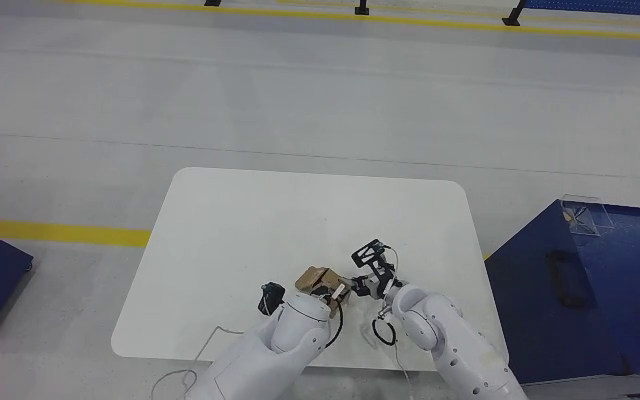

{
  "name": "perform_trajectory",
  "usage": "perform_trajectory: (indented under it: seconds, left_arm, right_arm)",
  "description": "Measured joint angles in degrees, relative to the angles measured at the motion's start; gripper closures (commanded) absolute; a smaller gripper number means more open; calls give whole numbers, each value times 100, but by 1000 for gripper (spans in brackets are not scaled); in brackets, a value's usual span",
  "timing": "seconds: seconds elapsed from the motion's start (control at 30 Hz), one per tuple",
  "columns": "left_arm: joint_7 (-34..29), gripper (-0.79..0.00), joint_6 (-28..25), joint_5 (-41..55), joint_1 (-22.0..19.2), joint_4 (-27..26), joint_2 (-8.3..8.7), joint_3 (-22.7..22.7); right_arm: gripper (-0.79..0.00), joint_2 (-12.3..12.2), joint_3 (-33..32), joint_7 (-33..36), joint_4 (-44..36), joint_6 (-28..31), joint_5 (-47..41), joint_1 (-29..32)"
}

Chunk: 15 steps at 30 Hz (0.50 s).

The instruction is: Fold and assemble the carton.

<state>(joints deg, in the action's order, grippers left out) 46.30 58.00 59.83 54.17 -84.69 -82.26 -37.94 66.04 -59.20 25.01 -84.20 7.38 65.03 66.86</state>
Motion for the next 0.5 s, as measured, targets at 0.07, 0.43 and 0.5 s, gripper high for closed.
perform_trajectory:
  seconds: [0.07,0.43,0.5]
  left_arm:
    - [0,-785,0,37,-29,31,10,11]
    - [0,-785,0,124,45,-9,58,63]
    - [0,-785,0,113,42,35,47,131]
  right_arm:
    - [-785,8,12,2,24,-40,119,-16]
    - [-785,67,20,-147,74,-44,250,-100]
    - [-785,79,7,-216,90,-52,210,-109]
